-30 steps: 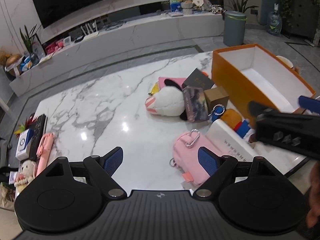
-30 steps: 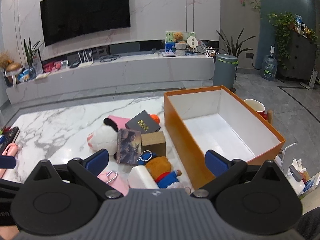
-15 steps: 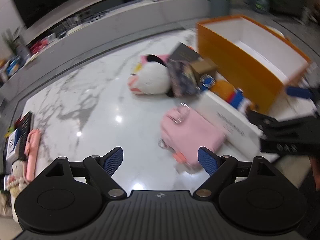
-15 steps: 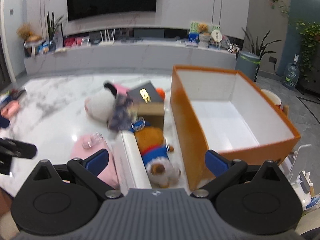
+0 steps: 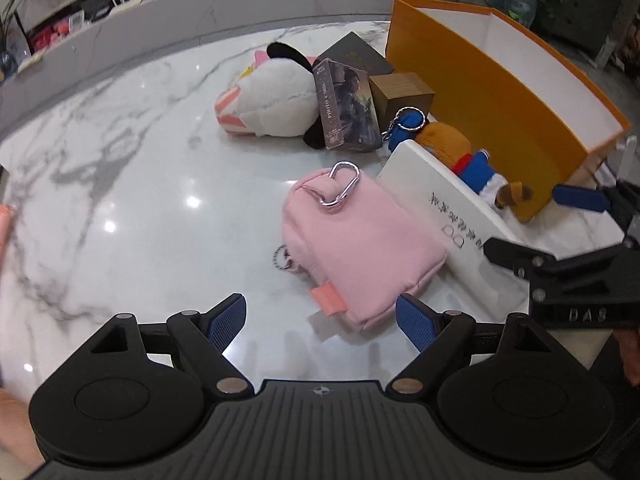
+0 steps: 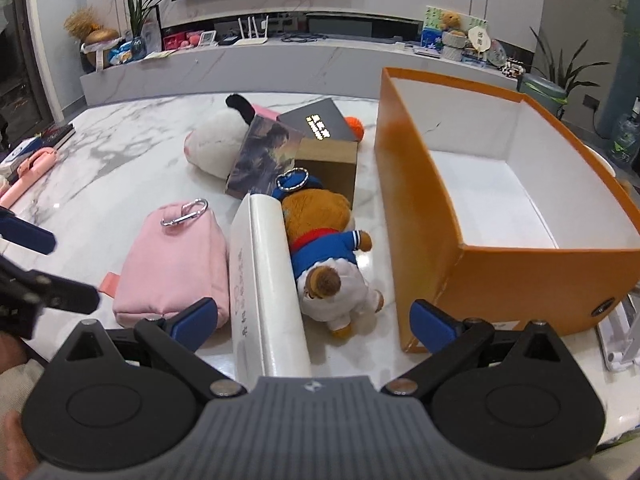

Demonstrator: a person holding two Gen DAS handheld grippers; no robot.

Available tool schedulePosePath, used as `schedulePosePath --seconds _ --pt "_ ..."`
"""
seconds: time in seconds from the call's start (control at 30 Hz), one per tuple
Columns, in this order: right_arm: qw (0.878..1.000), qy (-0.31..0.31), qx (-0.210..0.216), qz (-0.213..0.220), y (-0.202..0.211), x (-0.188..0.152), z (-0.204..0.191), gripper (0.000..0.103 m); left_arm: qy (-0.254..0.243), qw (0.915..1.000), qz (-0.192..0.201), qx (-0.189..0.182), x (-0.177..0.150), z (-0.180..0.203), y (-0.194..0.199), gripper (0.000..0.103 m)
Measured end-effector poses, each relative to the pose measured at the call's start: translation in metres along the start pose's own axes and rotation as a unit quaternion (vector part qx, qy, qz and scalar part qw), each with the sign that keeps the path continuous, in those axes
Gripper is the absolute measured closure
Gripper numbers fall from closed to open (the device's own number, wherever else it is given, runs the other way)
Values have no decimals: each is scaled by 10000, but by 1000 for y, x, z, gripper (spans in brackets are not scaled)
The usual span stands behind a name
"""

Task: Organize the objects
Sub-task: 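Move the left tool to the pink pouch while the right tool approaches the white glasses case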

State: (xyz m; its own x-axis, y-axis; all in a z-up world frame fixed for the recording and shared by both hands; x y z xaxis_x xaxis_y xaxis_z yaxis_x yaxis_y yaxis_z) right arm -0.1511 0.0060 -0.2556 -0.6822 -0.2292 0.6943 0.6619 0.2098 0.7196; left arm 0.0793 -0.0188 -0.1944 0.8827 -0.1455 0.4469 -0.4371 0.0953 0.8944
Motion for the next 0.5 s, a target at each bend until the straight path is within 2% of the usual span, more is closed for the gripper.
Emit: schedulePosePath --seconds 0.13,0.2,0.43,0.5 --pt "9999 13 3 -103 -7 1 1 5 207 9996 17 -176 5 2 -15 4" --pt "9998 -35 57 -195 -11 0 1 18 303 9992 28 -273 6 3 -21 4" --pt "9990 -104 196 -396 -18 1 -3 31 460 9962 49 -738 7 5 -35 4" --pt "9987 -81 275 -422 -18 2 -7 38 588 9943 59 -882 7 4 -38 4"
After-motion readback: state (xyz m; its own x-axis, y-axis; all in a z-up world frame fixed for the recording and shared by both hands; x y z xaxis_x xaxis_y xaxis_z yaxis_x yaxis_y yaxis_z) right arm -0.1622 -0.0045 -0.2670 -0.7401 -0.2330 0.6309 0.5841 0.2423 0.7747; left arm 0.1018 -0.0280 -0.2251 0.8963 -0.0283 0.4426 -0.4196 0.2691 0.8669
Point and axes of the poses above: each gripper's, at about its wrist camera, not at the fingertips, and y roughly against the way its jaws point, z to its right, x to its top, the point moved 10 cm from there along -y, roughly the way its jaws point, and after that the axes turned 1 degree about -z, right-handed, at the moved point
